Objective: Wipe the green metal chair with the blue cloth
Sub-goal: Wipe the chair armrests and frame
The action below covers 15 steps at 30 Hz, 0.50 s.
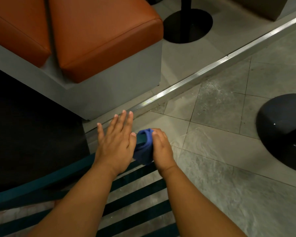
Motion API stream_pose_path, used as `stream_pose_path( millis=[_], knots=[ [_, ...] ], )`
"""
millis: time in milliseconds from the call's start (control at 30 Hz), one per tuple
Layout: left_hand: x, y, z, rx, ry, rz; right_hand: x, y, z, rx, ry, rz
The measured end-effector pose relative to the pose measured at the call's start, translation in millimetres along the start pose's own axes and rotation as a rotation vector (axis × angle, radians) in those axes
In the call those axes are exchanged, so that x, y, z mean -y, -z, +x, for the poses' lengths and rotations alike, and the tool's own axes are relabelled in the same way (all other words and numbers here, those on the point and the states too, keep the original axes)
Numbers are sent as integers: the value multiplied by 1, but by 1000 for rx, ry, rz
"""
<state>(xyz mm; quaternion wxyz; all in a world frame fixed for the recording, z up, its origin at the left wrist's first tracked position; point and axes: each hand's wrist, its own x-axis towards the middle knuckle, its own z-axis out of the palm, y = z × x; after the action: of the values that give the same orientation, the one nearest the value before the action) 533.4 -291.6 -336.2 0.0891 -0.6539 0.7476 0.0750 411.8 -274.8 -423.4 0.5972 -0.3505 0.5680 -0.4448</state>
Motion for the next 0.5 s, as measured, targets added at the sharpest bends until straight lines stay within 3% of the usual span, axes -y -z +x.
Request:
stream_pose_path(
  millis=[67,100,200,267,333,500],
  knots=[
    [0,-1,-1,-9,-5,-6,1,6,13,31,-241,63],
    [0,-1,0,-15,-9,-7,3,9,20,57,-249,-38],
    [1,-2,0,-25,-13,-2,23,7,25,121,21,-421],
    [1,-3,0,-28,-7,-11,38,7,22,220,86,-349],
    [1,-3,0,-27,-6,-18,35,14,27,273,34,-187],
    [3,-3,0,-44,-8,-26,4,31,42,271,-410,-26]
  ],
)
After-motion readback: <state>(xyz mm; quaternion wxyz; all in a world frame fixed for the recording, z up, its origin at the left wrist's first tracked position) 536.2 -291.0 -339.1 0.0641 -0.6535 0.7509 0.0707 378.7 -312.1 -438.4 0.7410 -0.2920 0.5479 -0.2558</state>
